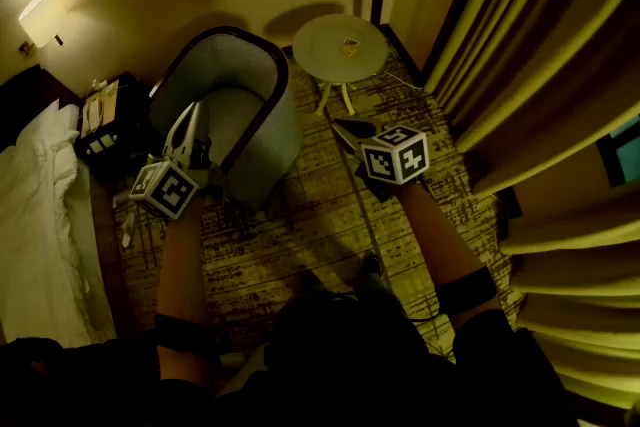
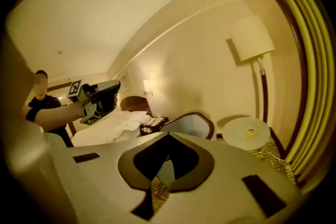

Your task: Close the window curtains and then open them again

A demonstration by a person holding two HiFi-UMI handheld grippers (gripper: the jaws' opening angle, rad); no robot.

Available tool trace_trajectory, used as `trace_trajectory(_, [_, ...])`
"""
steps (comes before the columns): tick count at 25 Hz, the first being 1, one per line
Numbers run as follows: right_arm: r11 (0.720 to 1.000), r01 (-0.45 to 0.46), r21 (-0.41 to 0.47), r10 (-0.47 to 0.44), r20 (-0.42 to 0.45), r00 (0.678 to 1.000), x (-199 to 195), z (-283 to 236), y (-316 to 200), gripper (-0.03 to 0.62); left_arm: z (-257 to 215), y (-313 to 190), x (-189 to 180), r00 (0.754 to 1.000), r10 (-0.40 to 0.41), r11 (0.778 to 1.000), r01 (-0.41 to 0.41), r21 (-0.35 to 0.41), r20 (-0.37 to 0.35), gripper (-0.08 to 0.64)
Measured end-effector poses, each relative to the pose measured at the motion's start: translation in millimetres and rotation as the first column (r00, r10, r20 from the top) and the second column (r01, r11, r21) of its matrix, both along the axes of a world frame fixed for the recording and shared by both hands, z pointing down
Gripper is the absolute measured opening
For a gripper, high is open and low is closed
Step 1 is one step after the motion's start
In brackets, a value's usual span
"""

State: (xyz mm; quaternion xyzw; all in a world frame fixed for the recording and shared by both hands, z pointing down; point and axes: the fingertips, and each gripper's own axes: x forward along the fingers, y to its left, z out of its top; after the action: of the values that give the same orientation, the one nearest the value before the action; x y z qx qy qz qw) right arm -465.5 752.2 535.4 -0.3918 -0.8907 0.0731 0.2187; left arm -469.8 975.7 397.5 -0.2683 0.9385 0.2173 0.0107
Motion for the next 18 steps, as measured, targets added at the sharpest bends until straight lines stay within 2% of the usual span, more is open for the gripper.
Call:
trace_trajectory(4, [0.989, -0.151, 0.009, 0.151, 0.019, 0.988, 0, 3, -65, 0.005, 22, -46, -13, 1.0, 0.014, 0.987, -0.016, -0.161, -0.019, 0.0])
trace_trajectory(7, [0.962, -0.268, 0.048, 0.265, 0.048, 0.963, 12, 3, -118, 0.004, 46, -86, -21, 0.997, 0.046, 0.968, -0.059, -0.246, -0.059, 0.0])
trace_trajectory(9, [0.933, -0.348, 0.096, 0.34, 0.088, 0.936, 25, 5, -155, 0.005, 59, -116, -21, 0.996, 0.065, 0.947, -0.083, -0.311, -0.068, 0.0])
trace_trajectory(12, [0.873, -0.463, 0.15, 0.443, 0.15, 0.884, 43, 6, -210, 0.005, 75, -159, -18, 0.992, 0.106, 0.914, -0.124, -0.386, -0.069, 0.0])
trace_trajectory(15, [0.814, -0.556, 0.172, 0.523, 0.203, 0.828, 59, 3, -260, 0.005, 91, -193, -13, 0.987, 0.136, 0.9, -0.157, -0.407, -0.081, 0.0])
trace_trajectory(18, [0.765, -0.616, 0.185, 0.575, 0.234, 0.784, 76, 2, -306, 0.005, 105, -221, -7, 0.984, 0.152, 0.883, -0.179, -0.433, -0.097, 0.0])
